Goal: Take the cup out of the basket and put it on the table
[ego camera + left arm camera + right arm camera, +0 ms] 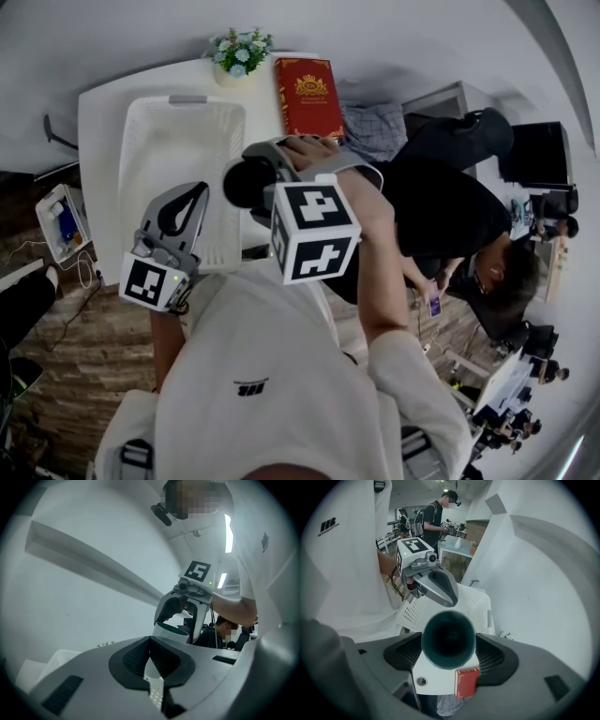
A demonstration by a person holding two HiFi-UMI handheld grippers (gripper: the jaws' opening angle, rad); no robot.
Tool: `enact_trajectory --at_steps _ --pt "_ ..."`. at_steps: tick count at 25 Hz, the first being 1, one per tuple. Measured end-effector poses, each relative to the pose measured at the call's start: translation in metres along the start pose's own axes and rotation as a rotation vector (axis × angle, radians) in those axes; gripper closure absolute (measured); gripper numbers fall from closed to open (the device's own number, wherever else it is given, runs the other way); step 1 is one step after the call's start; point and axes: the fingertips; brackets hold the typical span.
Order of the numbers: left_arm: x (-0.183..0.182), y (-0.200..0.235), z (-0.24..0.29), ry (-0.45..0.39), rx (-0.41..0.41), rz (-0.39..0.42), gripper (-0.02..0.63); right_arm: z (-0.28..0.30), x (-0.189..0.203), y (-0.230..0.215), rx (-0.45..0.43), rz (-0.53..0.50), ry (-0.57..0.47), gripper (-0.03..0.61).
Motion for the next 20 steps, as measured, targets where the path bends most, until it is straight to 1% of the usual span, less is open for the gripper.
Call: enact_trajectory --at_steps 10,20 --pt "0.001 -0.01 0.012 0.011 0.045 0.009 0.603 -0.012 0.013 0.006 0.024 0.044 0.01 0.212" --pt "0.004 -0.026 0.029 0.04 0.101 0.013 0.603 -0.016 0.04 0.017 0.039 0.133 0.017 0.212"
Point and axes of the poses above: the fingertips, and each gripper's own axes: z forward along the fingers, y to its left, x out of its underside, and after that the axes turned 10 degrees about -z, right-handed
